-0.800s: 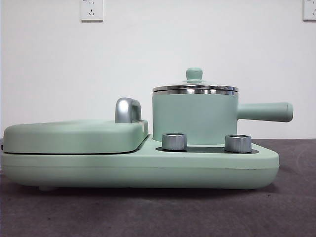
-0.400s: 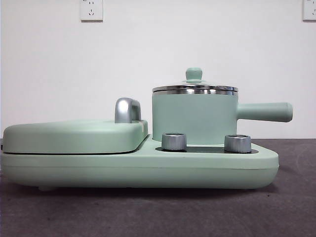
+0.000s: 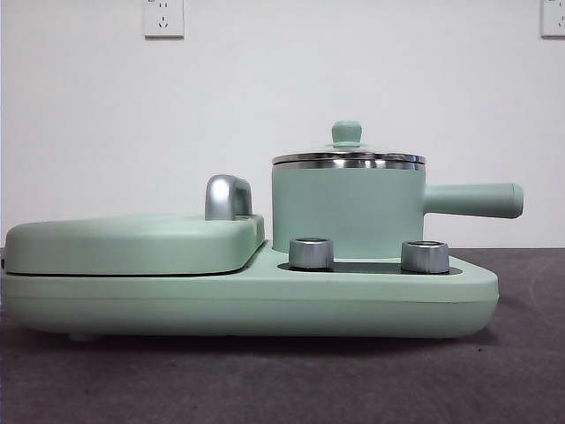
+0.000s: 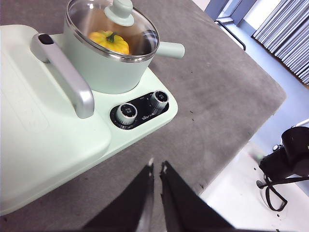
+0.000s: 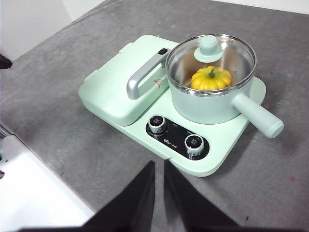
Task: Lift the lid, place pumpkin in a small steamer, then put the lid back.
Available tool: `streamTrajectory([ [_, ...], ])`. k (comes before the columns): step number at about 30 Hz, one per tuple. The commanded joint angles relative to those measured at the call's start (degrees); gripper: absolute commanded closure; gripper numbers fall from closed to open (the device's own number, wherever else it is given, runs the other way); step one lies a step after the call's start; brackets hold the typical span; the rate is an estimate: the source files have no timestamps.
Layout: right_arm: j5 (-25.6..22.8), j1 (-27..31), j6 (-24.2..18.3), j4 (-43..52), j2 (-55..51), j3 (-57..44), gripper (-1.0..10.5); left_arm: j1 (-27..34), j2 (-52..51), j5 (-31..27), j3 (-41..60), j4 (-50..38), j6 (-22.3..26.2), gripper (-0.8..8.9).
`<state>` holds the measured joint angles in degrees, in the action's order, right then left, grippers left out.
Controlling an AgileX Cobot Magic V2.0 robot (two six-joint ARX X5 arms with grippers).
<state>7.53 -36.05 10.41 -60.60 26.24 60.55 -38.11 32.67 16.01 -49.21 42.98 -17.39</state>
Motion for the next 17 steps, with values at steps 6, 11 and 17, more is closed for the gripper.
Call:
streamTrajectory([
  [6,-0.02,-0.48,-0.37,0.61,0.24,0.57,9.2,3.48,-3.78,0.74,6.36,-11.13,0.11,7.86],
  [11,-0.04,-0.48,-0.37,0.61,0.22,0.57,9.2,13.97,-13.0,1.14,21.66,-26.34,0.98,7.86],
  [17,-0.02,-0.48,-0.37,0.61,0.22,0.57,9.2,27.87,-24.15,-0.5,35.06,-29.03,9.55,7.86],
])
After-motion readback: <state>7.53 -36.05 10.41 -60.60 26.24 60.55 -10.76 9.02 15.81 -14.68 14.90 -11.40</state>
